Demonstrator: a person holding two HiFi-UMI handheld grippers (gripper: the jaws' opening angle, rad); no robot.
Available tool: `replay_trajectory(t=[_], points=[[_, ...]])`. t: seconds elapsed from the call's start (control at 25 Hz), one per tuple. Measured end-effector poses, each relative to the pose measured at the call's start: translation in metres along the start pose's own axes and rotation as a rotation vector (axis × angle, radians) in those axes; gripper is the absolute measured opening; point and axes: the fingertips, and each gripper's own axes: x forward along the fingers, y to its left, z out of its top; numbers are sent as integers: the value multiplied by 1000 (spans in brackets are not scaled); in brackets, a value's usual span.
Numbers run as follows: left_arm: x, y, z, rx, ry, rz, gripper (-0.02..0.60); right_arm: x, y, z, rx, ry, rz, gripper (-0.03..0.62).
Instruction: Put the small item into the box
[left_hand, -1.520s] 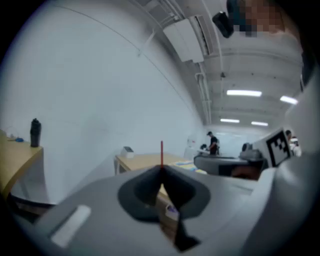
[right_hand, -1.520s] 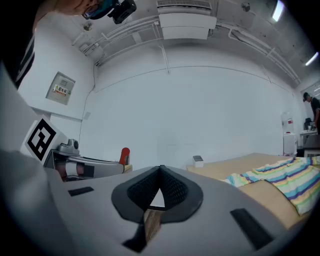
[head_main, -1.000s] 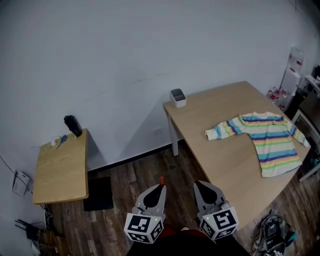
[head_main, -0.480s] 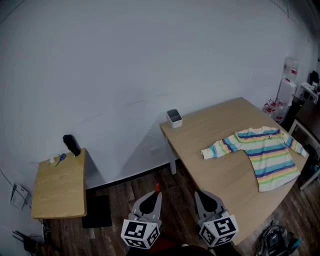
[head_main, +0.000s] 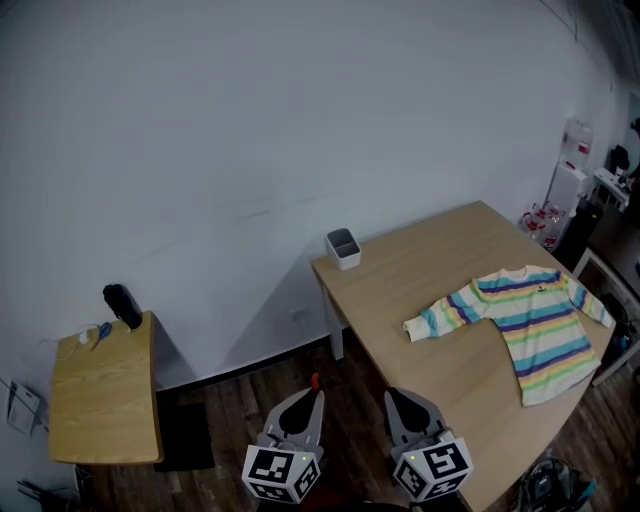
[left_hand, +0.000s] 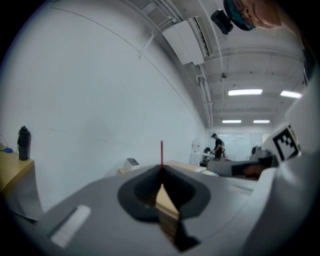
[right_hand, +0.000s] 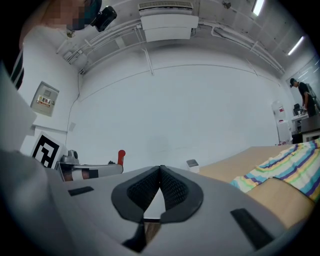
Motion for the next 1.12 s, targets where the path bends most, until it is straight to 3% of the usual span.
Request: replay_trajectory(t=[0.56, 1.12], points=[[76, 125, 11, -25, 26, -27, 12, 159, 9, -1, 14, 45, -13, 8], [117, 209, 15, -46, 59, -59, 12, 257, 24, -1, -4, 60, -59, 8]])
